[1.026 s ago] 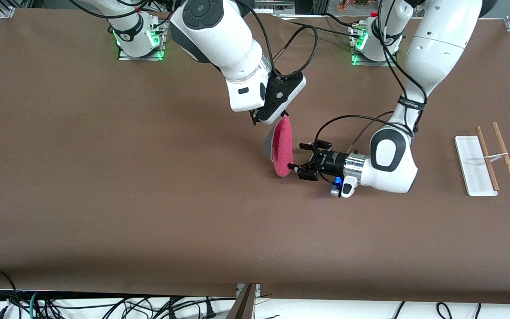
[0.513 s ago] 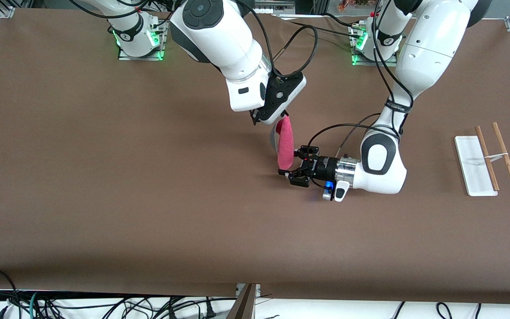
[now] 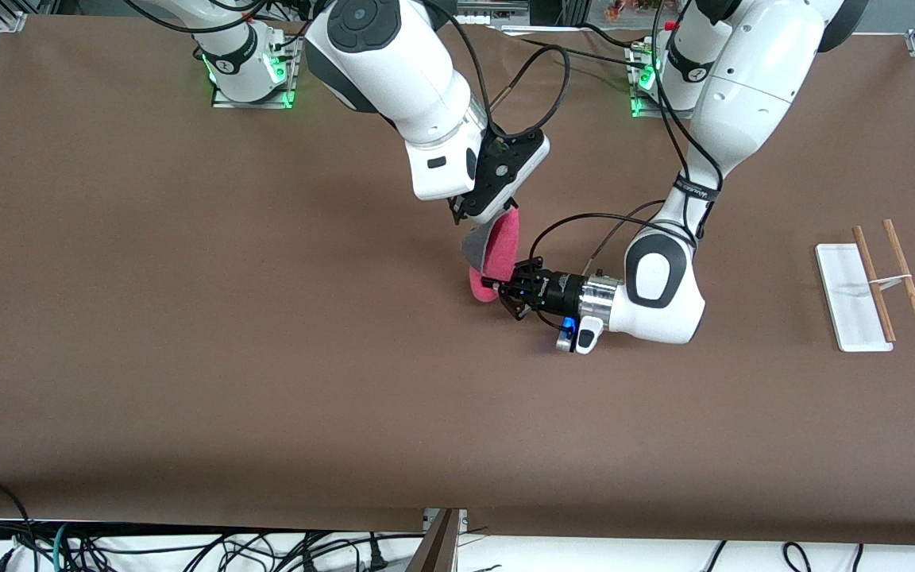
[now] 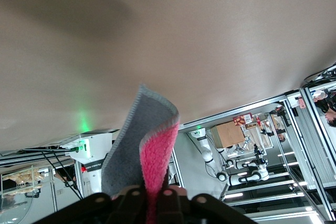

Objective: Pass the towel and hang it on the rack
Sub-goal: 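Grasp the hanging towel with the left gripper below the right gripper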

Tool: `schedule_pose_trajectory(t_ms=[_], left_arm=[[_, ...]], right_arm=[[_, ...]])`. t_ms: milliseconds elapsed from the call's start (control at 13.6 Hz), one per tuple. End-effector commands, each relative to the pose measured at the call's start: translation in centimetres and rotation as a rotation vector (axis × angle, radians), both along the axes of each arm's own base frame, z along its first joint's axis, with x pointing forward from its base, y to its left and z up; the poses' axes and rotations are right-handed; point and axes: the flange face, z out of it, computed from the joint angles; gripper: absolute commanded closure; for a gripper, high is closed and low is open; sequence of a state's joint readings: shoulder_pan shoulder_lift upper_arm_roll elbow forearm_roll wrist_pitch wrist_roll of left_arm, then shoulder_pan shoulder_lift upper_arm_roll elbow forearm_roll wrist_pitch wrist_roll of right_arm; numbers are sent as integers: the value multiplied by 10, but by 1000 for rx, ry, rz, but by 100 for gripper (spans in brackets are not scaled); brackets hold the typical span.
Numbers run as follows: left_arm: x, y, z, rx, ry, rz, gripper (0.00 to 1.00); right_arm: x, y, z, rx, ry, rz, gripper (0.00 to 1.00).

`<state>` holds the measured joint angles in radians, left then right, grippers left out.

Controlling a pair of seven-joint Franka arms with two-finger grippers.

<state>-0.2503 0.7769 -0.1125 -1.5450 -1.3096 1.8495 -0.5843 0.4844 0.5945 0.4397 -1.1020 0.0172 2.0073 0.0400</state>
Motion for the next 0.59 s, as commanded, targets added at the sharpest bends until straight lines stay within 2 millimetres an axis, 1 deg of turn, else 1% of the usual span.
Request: schedule_pose_trajectory(t_ms=[0, 147, 220, 293, 366, 440, 513], left_arm=[[7, 3, 10, 7, -3, 0, 100], [8, 12, 17, -1, 13, -17, 100], [10, 20, 26, 18, -7, -45, 100], [12, 31, 32, 39, -20, -65, 100], [13, 39, 36, 49, -21, -88, 100], [13, 47, 43, 54, -24, -112, 100], [15, 61, 50, 63, -30, -125, 100]], right_arm=[[0, 1, 7, 6, -17, -1, 100], [0, 1, 6, 9, -11, -2, 100], [1, 0, 6, 9, -9, -4, 100], [1, -1, 6, 10, -8, -5, 93], [2, -1, 6, 8, -11, -5, 46], [3, -3, 6, 8, -10, -6, 1], [4, -4, 5, 2, -7, -7, 0]])
